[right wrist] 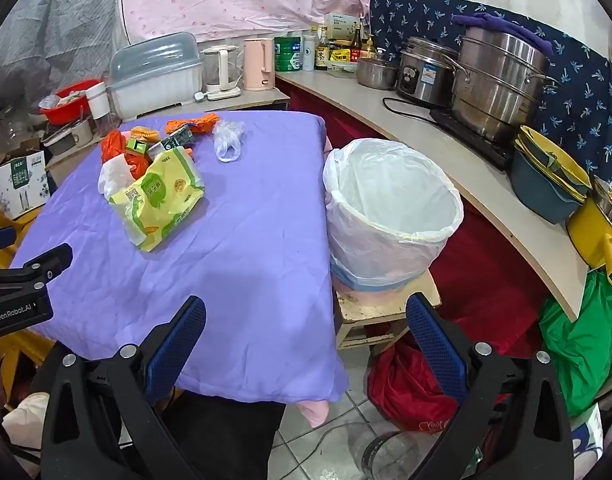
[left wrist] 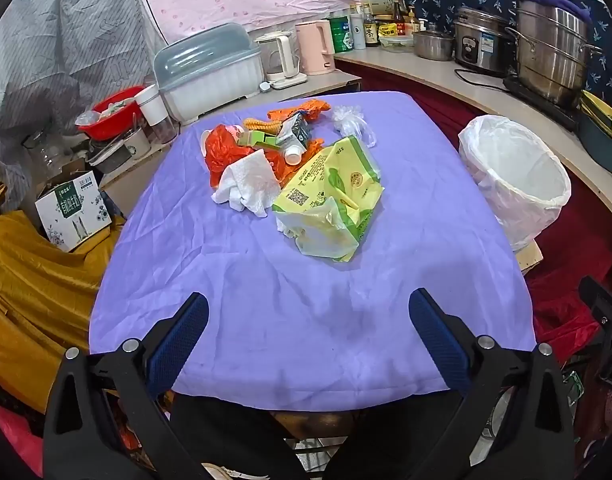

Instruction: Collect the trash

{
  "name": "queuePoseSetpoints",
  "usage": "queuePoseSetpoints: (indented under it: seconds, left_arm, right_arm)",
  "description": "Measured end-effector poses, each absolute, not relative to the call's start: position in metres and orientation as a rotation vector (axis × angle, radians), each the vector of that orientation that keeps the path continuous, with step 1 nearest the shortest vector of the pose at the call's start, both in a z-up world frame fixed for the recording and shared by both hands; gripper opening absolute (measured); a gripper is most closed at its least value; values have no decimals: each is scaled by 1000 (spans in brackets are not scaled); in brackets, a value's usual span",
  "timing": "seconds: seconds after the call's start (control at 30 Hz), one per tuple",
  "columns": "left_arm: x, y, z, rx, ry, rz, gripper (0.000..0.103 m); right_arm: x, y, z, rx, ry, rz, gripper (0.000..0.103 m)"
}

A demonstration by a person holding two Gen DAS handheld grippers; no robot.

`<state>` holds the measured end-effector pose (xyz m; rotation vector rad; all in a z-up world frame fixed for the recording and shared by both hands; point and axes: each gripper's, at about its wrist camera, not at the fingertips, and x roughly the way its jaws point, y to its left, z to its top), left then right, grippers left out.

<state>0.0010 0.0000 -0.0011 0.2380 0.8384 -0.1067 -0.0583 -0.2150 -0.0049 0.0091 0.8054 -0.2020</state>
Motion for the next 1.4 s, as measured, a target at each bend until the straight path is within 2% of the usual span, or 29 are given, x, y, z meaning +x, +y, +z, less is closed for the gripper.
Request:
queuePoseSetpoints:
  seconds: [1.4]
  left_arm:
    - [2, 2, 2, 235, 837, -105, 96]
  right_arm:
    - [-54, -218, -4, 1, 808, -205, 96]
